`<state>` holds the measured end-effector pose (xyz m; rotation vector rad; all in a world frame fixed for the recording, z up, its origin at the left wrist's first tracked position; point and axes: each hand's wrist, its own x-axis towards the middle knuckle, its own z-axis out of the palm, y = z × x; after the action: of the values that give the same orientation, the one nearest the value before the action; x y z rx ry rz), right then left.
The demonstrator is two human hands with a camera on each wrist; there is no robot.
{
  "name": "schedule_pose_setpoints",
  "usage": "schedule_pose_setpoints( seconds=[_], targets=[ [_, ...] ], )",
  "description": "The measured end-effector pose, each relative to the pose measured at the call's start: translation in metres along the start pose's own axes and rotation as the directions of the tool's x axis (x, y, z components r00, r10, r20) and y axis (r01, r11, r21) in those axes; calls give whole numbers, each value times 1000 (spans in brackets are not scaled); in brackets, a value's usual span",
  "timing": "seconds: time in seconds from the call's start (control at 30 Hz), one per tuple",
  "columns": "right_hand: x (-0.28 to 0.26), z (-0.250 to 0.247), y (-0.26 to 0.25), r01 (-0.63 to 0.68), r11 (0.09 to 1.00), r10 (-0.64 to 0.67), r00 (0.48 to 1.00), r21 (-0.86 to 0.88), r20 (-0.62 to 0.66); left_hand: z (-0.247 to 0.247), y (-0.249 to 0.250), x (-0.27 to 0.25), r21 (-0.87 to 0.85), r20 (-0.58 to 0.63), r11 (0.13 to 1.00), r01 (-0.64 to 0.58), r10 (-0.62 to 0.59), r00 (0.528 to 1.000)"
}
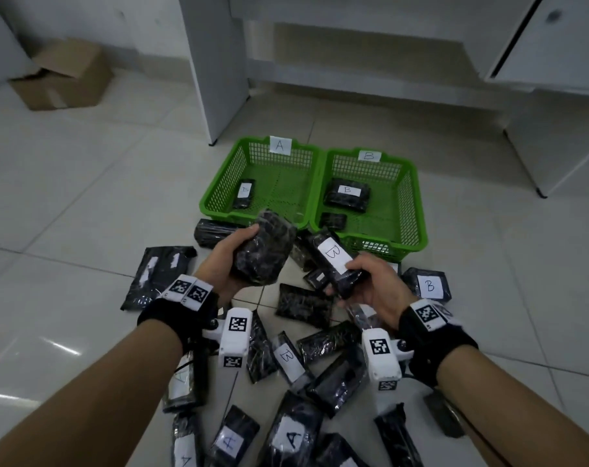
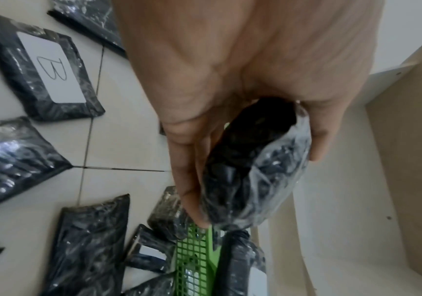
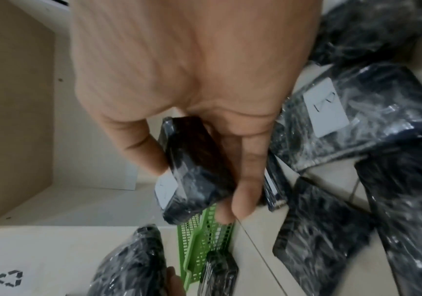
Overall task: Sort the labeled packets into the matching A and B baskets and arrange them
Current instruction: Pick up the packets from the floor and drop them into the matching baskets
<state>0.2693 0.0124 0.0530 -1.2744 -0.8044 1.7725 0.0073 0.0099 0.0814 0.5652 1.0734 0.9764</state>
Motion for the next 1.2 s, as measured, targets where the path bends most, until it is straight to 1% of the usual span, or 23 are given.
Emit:
schedule_pose_setpoints(
  seconds=[0.07, 0.13, 0.2, 0.27, 0.3, 0.33, 0.37, 0.4, 0.43, 0.47, 0.5, 0.6, 0.67, 0.7, 0.77, 0.87, 0.9, 0.97, 1.03, 1.1, 1.13, 1.2],
  targets=[
    [0, -7, -15, 67, 990, -85, 986, -126, -145, 10, 4, 1, 0, 11, 997, -71, 71, 997],
    [5, -20, -35, 112, 960, -183, 945, -258, -272, 22, 9, 12, 69, -24, 985, -159, 161, 987],
    [20, -37, -55, 143, 933, -259, 903, -330, -343, 37, 16, 24, 231, -34, 950, -210, 224, 974],
    [44, -58, -75, 173, 904, -343, 839, -390, -422, 56, 23, 45, 430, 15, 866, -257, 277, 961],
    [58, -69, -83, 166, 871, -392, 801, -462, -452, 66, 25, 57, 523, 55, 801, -292, 310, 949],
    [71, -77, -90, 128, 818, -439, 769, -561, -465, 76, 26, 71, 631, 108, 698, -340, 354, 929],
    [83, -85, -93, 96, 753, -483, 753, -651, -447, 86, 26, 86, 737, 165, 554, -387, 408, 898],
    [93, -88, -95, 58, 682, -513, 748, -729, -420, 95, 24, 101, 822, 214, 391, -413, 461, 861],
    [103, -91, -93, 34, 613, -537, 751, -789, -384, 103, 22, 116, 878, 254, 239, -415, 502, 826],
    [112, -93, -90, 10, 552, -549, 757, -834, -355, 111, 20, 130, 907, 279, 133, -399, 519, 808],
    [122, -97, -84, -6, 500, -559, 762, -866, -328, 118, 20, 143, 927, 276, 78, -367, 520, 808],
    [140, -98, -64, -131, 392, -511, 793, -911, -333, 134, 14, 181, 956, 266, -26, -293, 501, 823],
    [150, -102, -53, -167, 333, -506, 799, -928, -325, 140, 6, 205, 955, 295, -111, -275, 452, 842],
    [152, -104, -50, -174, 308, -514, 797, -935, -317, 143, 1, 215, 954, 300, -149, -261, 416, 859],
    [155, -106, -52, -193, 267, -526, 791, -944, -311, 148, -6, 230, 949, 299, -204, -240, 348, 888],
    [155, -109, -56, -207, 261, -516, 796, -943, -317, 150, -16, 241, 932, 308, -279, -231, 276, 911],
    [155, -110, -57, -204, 243, -516, 801, -948, -304, 149, -19, 243, 927, 303, -303, -221, 256, 918],
    [155, -112, -59, -211, 192, -512, 812, -958, -281, 148, -24, 249, 903, 294, -381, -197, 216, 931],
    [155, -111, -64, -242, 172, -464, 835, -955, -295, 146, -25, 252, 882, 283, -438, -174, 197, 939],
    [154, -111, -70, -276, 180, -404, 854, -944, -327, 151, -20, 252, 881, 272, -443, -167, 184, 945],
    [152, -110, -71, -274, 190, -394, 858, -943, -329, 153, -16, 250, 892, 258, -420, -168, 169, 951],
    [148, -105, -75, -253, 193, -429, 848, -948, -313, 155, -6, 244, 913, 250, -365, -182, 148, 957]
  ],
)
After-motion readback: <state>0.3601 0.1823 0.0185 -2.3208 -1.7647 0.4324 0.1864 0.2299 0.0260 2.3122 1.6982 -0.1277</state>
